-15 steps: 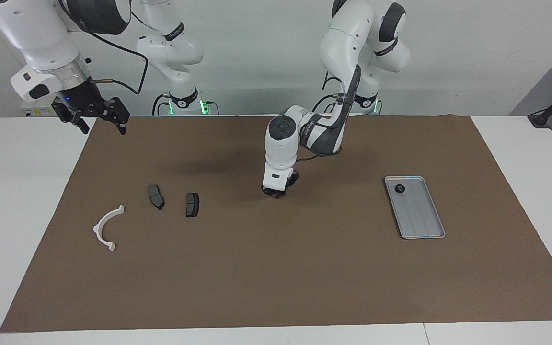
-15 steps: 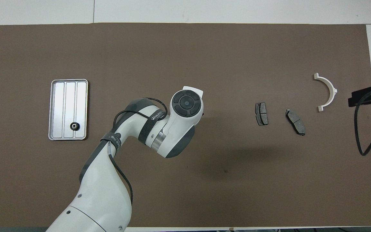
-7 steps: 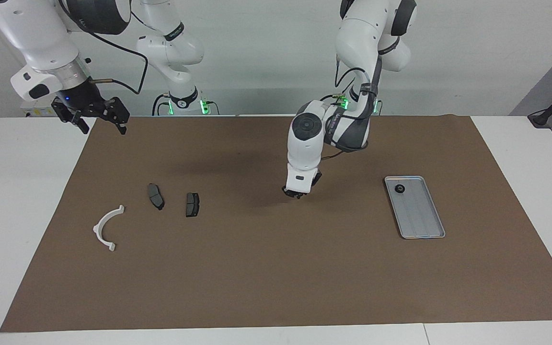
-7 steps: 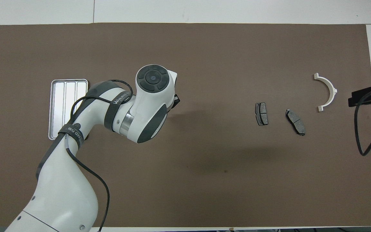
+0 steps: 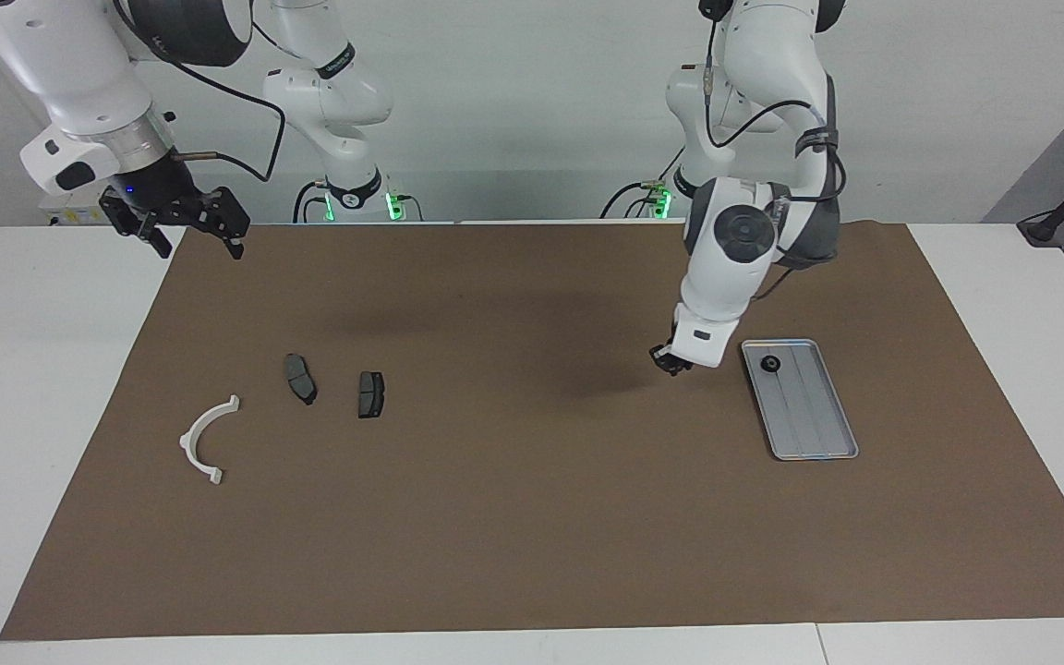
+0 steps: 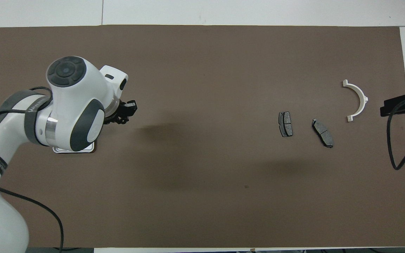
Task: Pick bearing gear from pile to tray
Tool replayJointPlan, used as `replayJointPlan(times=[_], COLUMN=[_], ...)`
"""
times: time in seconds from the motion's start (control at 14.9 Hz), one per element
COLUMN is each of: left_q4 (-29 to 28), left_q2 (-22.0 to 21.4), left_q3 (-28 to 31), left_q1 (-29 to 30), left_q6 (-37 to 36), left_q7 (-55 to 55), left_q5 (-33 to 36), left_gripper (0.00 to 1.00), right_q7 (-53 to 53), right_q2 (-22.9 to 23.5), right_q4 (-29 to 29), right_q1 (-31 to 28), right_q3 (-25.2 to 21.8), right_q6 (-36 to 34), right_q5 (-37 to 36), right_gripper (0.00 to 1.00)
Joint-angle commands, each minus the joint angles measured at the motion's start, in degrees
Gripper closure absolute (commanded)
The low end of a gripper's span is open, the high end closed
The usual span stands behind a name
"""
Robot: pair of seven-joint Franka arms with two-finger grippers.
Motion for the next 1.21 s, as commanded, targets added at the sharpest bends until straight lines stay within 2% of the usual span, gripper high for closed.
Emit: replayJointPlan(times=[0.0, 0.33, 0.54, 0.74, 1.14], left_q4=[-4.8, -7.3, -8.3, -12.5, -15.3], left_q2=[-3.0, -4.1, -4.0, -4.5, -5.3], left_q3=[-0.7, -0.7, -0.7, -0.7, -0.7], left_q1=[5.7, 14.1, 18.6, 19.7, 23.1], left_q6=[0.3, 0.7, 4.5, 11.7, 12.0], left_q7=[10.3, 25.4, 31.8, 32.7, 35.2], left_q5=[0.5, 0.5, 0.5, 0.5, 0.5], left_gripper=[1.0, 1.0, 1.0, 1.0, 1.0], right_q7=[-1.3, -1.3, -1.3, -1.3, -1.3], right_q2=[-1.3, -1.3, -1.3, -1.2, -1.2], right_q4=[-1.4, -1.4, -1.4, -1.2, -0.9], right_q1=[-1.1, -1.1, -1.2, -1.2, -1.3], right_q3=[0.4, 0.4, 0.5, 0.5, 0.8], right_q6=[-0.1, -0.1, -0.1, 0.0, -0.1], right_q5=[0.5, 0.5, 0.6, 0.8, 0.8], right_gripper=[0.0, 0.0, 0.0, 0.0, 0.0])
